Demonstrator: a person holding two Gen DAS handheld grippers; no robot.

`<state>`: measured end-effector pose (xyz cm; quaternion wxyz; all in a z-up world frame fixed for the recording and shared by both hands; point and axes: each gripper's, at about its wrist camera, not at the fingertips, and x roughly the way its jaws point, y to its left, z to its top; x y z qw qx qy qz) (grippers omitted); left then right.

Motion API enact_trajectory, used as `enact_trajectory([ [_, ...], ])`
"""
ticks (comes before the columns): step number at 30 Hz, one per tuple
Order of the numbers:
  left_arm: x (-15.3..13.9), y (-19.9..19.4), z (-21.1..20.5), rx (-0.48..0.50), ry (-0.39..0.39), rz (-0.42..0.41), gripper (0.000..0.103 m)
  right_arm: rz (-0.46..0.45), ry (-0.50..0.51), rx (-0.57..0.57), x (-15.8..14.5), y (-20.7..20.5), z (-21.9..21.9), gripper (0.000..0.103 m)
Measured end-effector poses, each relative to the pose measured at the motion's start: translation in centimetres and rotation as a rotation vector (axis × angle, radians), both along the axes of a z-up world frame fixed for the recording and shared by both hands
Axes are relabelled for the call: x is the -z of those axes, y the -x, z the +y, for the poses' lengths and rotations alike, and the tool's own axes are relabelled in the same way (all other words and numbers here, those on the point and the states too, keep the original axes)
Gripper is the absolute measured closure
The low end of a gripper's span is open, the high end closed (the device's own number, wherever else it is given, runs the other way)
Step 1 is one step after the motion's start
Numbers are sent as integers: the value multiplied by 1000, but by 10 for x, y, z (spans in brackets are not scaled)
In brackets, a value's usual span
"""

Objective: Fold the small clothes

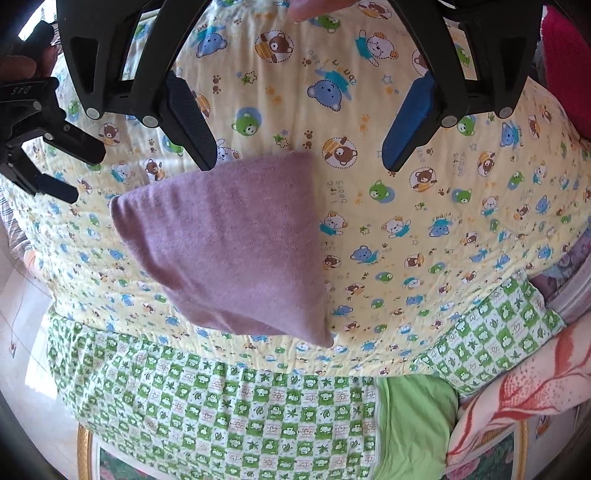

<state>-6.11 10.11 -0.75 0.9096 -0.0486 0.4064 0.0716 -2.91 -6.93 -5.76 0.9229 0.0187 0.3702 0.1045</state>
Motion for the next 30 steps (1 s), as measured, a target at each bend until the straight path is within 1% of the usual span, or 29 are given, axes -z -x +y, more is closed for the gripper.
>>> enact_trajectory([
  [4,11,-4,-2,-7,0,27,11,-4,17,-11,-1,-4,2,1],
  [12,31,-15,0,-21,-32,66,11,33,26,5,14,-15,1,1],
  [17,34,-21,3,-37,-42,75,11,41,20,18,19,-21,-1,1],
  [23,38,-30,2,-48,-46,100,11,47,25,5,22,-27,4,1],
  [30,37,-31,0,-53,-46,98,11,44,26,-8,21,-30,7,1],
])
